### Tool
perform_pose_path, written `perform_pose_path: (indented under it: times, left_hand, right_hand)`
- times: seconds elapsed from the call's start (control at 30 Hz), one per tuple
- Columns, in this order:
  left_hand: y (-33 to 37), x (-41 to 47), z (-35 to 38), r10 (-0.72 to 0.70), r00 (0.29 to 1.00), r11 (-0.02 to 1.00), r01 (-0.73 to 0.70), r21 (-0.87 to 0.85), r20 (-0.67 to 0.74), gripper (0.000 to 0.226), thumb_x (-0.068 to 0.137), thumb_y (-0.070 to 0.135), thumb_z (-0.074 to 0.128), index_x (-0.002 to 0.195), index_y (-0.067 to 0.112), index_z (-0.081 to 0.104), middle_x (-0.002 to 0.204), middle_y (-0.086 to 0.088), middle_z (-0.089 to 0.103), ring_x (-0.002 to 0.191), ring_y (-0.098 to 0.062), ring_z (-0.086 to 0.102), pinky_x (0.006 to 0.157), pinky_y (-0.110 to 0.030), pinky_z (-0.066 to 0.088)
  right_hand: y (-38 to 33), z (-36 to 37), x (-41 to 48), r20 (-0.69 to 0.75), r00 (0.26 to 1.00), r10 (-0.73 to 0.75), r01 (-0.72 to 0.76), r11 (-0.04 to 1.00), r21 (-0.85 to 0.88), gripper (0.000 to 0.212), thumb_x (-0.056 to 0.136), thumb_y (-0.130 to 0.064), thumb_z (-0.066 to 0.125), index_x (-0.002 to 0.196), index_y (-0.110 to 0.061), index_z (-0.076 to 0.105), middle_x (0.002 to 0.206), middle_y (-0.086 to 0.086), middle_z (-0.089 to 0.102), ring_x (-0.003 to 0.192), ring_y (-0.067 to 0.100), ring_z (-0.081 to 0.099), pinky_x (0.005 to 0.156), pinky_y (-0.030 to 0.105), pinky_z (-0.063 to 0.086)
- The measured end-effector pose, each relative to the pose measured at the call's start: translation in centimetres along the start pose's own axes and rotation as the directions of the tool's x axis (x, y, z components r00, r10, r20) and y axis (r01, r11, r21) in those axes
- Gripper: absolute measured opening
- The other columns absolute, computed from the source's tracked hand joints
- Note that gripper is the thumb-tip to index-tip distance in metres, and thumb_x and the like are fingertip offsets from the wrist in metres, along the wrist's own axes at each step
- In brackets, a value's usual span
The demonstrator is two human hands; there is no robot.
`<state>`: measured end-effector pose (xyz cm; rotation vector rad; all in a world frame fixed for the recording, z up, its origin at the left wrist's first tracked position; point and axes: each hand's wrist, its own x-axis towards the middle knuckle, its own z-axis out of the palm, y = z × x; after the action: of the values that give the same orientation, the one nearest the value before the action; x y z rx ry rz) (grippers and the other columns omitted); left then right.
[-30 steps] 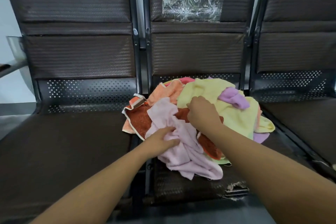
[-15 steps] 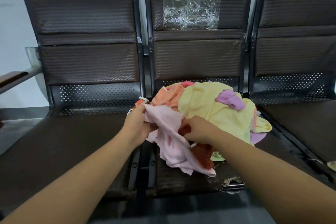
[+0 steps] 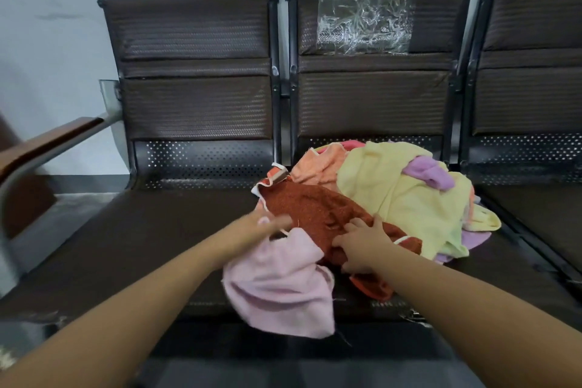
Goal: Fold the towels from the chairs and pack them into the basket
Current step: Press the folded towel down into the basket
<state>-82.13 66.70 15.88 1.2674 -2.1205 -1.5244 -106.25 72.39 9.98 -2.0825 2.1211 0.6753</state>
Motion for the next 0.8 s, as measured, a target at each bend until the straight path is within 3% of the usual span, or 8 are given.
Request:
perform_pose_path:
  times: [0.1,0.23,0.4,0.47,0.53,0.63,0.73,0.8]
  left_hand:
    - [-2.1,-1.1,1.4,-0.137,0.976,0.587,-0.058,0.808,0.169,0.053,0.078,0.062,0.069,0.118,0.029,0.061,0.116,0.000,0.066,0.101,-0.020,0.062,0.085,-0.030,0.048]
    - [-4.4,-0.6,1.9,-0.171,0.973,0.487,-0.054,0.872,0.156,0.042,0.074,0.051,0.074,0.105,0.024,0.066,0.103,0.000,0.064,0.093,-0.020,0.063,0.083,-0.032,0.053]
    - [-4.0,-0.6,-0.3,-0.046,0.998,0.766,0.001,0.642,0.053,0.052,0.065,0.061,0.060,0.086,0.014,0.067,0.081,0.001,0.067,0.075,-0.016,0.062,0.070,-0.028,0.051]
    - [-3.1,-1.2,-2.0,-0.013,0.991,0.962,0.047,0.269,-0.130,0.045,0.063,0.056,0.061,0.076,0.013,0.067,0.065,0.004,0.065,0.062,-0.007,0.057,0.058,-0.022,0.047]
    - [-1.9,-2.1,-3.7,-0.065,0.962,0.984,0.016,-0.180,-0.267,0.024,0.077,0.034,0.069,0.079,0.011,0.068,0.067,0.001,0.070,0.061,-0.005,0.062,0.060,-0.019,0.050]
    - [-0.9,-3.4,-5.9,-0.106,0.960,0.790,-0.076,-0.608,-0.258,0.017,0.087,0.020,0.064,0.088,0.003,0.066,0.085,-0.018,0.071,0.079,-0.020,0.070,0.081,-0.035,0.054]
    - [-1.0,-4.6,-7.6,-0.069,0.957,0.706,-0.154,-0.692,-0.283,0.027,0.091,0.022,0.060,0.108,0.002,0.069,0.110,-0.018,0.072,0.104,-0.028,0.069,0.098,-0.041,0.051]
    - [-1.7,-4.9,-8.8,-0.078,0.938,0.680,-0.198,-0.706,-0.339,0.035,0.093,0.022,0.062,0.120,0.001,0.067,0.118,-0.016,0.071,0.113,-0.028,0.066,0.102,-0.043,0.048]
  right_hand:
    - [-1.1,0.1,0.2,0.031,0.999,0.012,-0.013,1.000,0.014,0.072,0.085,-0.059,0.061,0.146,-0.031,0.039,0.150,0.008,0.039,0.144,0.032,0.025,0.111,0.072,0.009]
    - [-1.5,0.4,0.5,0.048,0.998,0.041,-0.042,0.999,0.005,0.073,0.088,-0.059,0.055,0.149,-0.027,0.033,0.153,0.009,0.037,0.147,0.033,0.022,0.111,0.074,0.005]
    - [-2.1,-0.2,0.5,0.060,0.995,0.077,-0.078,0.997,0.010,0.066,0.090,-0.056,0.053,0.146,-0.024,0.039,0.151,0.010,0.040,0.147,0.032,0.023,0.110,0.076,-0.002]
    - [-2.6,-1.1,0.3,0.021,0.997,0.077,-0.078,0.994,0.080,0.059,0.088,-0.055,0.054,0.137,-0.022,0.049,0.144,0.008,0.047,0.144,0.030,0.028,0.110,0.076,-0.001]
    - [-3.2,-2.9,0.3,-0.120,0.990,0.073,-0.031,0.948,0.316,0.046,0.086,-0.049,0.060,0.121,-0.021,0.059,0.128,0.003,0.058,0.132,0.025,0.044,0.114,0.067,0.015]
    - [-5.6,-7.4,-0.5,-0.248,0.967,0.050,0.187,0.515,0.836,0.024,0.086,-0.021,0.070,0.108,-0.012,0.071,0.102,0.003,0.070,0.090,0.016,0.061,0.087,0.019,0.049]
    - [-8.7,-11.5,-1.2,-0.110,0.984,-0.140,0.080,-0.204,0.976,0.020,0.089,0.003,0.058,0.098,-0.010,0.070,0.080,0.005,0.066,0.067,0.017,0.059,0.079,0.035,0.054]
    - [-10.4,-13.0,-0.8,-0.093,0.970,-0.222,-0.005,-0.407,0.913,0.014,0.091,-0.004,0.061,0.098,-0.014,0.069,0.080,0.003,0.067,0.069,0.016,0.063,0.078,0.040,0.056]
